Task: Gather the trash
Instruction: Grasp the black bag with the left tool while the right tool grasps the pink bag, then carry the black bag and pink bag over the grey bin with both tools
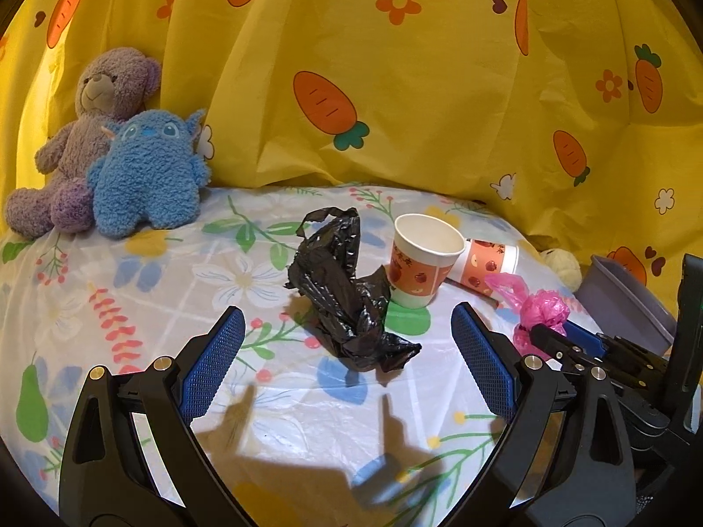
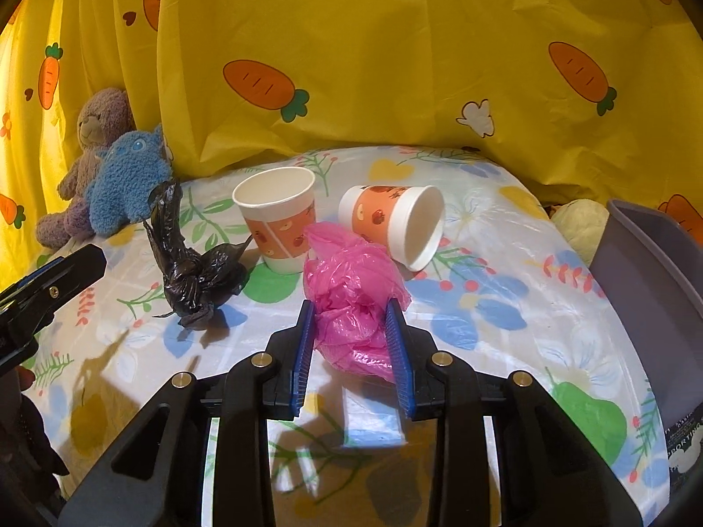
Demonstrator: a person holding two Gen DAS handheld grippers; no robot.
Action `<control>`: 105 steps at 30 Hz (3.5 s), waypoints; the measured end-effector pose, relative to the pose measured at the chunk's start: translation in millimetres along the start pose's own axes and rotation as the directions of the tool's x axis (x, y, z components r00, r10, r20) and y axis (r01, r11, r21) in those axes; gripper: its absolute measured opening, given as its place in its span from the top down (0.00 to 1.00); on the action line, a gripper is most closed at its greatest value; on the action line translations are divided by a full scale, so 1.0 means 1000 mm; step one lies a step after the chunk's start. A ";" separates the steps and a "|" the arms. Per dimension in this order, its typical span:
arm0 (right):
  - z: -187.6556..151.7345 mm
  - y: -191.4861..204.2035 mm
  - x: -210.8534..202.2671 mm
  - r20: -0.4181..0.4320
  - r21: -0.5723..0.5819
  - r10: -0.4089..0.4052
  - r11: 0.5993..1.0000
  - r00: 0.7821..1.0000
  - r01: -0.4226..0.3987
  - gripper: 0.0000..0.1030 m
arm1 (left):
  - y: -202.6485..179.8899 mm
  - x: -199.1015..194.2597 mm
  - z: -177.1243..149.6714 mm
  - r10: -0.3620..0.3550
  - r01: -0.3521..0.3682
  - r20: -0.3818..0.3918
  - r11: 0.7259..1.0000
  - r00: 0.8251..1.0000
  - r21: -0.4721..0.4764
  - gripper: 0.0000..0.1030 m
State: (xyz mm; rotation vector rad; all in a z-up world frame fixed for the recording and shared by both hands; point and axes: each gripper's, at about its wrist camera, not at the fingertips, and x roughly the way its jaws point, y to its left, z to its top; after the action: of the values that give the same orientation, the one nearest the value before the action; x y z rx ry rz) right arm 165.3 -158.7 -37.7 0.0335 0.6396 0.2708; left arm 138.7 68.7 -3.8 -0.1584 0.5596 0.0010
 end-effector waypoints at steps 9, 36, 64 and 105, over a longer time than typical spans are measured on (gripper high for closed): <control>-0.002 -0.017 -0.020 0.049 0.014 0.005 1.000 0.999 -0.006 0.68 | 0.008 0.039 0.008 -0.047 0.044 -0.088 0.999 0.995 -0.029 0.09; -0.013 -0.014 -0.046 0.097 -0.021 0.010 1.000 0.995 -0.008 0.68 | -0.025 0.035 -0.006 -0.106 0.110 -0.123 0.994 0.987 0.025 0.80; -0.027 -0.048 -0.086 0.158 0.027 -0.033 0.999 0.987 0.029 0.68 | -0.074 -0.007 -0.018 -0.179 0.183 -0.057 0.980 0.982 0.078 0.80; -0.003 -0.181 -0.146 0.263 0.215 -0.310 0.942 0.914 0.257 0.68 | -0.274 -0.001 0.022 -0.460 0.460 -0.080 0.829 0.884 0.320 0.80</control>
State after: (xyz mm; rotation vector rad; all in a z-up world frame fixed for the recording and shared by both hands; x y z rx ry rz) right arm 95.0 -371.5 24.4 0.1468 0.3631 -0.0756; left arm 161.4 -198.4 56.6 0.0390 0.5017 -0.5654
